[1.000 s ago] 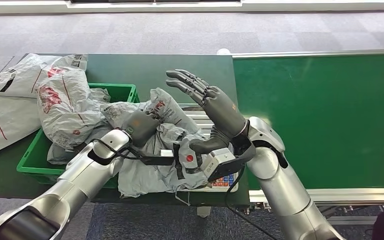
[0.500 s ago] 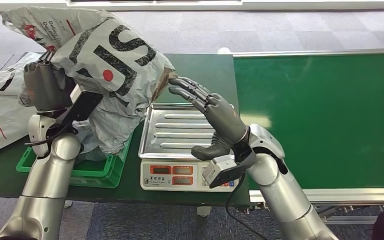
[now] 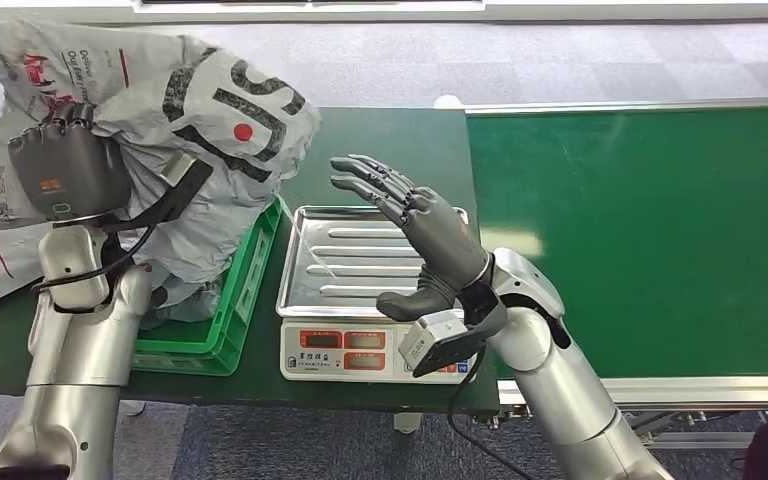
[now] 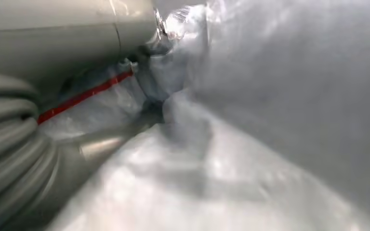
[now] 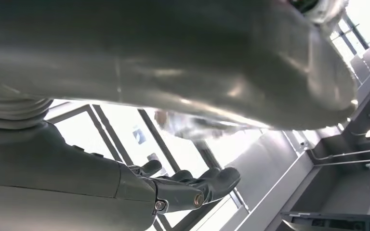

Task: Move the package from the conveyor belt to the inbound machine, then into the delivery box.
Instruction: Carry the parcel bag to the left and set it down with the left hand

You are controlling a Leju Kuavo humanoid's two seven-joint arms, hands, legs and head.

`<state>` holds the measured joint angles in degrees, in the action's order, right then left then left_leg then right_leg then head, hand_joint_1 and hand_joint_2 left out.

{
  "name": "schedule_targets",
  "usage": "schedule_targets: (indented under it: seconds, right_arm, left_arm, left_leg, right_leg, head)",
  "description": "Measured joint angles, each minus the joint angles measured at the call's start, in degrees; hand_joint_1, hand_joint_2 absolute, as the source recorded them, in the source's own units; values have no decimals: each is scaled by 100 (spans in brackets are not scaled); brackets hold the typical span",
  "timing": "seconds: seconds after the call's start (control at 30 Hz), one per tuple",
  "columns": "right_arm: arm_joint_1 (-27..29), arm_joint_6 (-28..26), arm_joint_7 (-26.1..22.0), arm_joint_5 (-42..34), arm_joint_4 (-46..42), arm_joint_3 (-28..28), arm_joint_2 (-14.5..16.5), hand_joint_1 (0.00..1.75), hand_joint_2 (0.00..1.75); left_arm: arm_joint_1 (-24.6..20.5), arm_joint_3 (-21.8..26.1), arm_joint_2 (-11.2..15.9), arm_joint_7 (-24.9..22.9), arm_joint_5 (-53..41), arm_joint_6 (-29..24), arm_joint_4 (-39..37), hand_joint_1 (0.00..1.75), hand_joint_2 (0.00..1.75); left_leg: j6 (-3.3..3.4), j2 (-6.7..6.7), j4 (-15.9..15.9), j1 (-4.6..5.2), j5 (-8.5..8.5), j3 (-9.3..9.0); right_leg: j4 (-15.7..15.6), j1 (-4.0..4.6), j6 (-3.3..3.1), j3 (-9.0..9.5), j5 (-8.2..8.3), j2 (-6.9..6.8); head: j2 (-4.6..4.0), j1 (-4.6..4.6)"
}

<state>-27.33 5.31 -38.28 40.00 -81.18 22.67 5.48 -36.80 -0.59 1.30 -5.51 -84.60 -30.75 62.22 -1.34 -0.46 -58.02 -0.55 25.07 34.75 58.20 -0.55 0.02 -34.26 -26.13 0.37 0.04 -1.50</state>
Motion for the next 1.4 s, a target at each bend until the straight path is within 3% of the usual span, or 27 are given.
schedule_targets:
  seconds: [0.1, 0.23, 0.47, 0.83, 1.33, 1.4]
  right_arm:
    - [-58, 16, 51, 8, 16, 43, 42, 0, 0]
    - [-103, 18, 65, 10, 27, 61, 55, 0, 0]
    - [-104, 18, 65, 9, 31, 65, 55, 0, 0]
    - [-129, 19, 66, 9, 33, 65, 55, 0, 0]
    - [-155, 32, 66, 9, 33, 64, 55, 0, 0]
    - [-156, 34, 66, 9, 33, 65, 55, 0, 0]
  left_arm:
    - [-285, -212, 191, -582, -95, -28, -1017, 175, 175]
    - [-513, -359, 296, -634, -94, -106, -1878, 175, 175]
    - [-731, -551, 384, -788, -93, -102, -2667, 175, 175]
    - [-991, -655, 443, -1011, -93, 72, -3343, 175, 175]
    - [-1057, -656, 445, -1014, -93, 72, -3499, 175, 175]
    - [-1058, -656, 445, -1022, -93, 72, -3502, 89, 175]
  left_leg:
    - [-9, 10, 0, -7, -7, 2]
    - [-11, 9, 0, -7, -11, 5]
    - [-11, 9, -1, -3, -10, 10]
    - [-11, 9, 0, -7, -10, 11]
    - [-11, 9, 0, -7, -10, 12]
    - [-11, 9, 0, -7, -10, 12]
  right_leg:
    - [1, 3, -13, -6, 11, 10]
    - [2, 9, -14, -7, 12, 10]
    - [2, 7, -13, -12, 13, 10]
    - [2, 8, -13, -15, 13, 10]
    - [2, 8, -13, -15, 13, 10]
    - [2, 8, -13, -15, 13, 10]
  head:
    - [0, 1]
    - [0, 0]
    - [0, -1]
    - [0, -1]
    - [0, -1]
    - [0, -1]
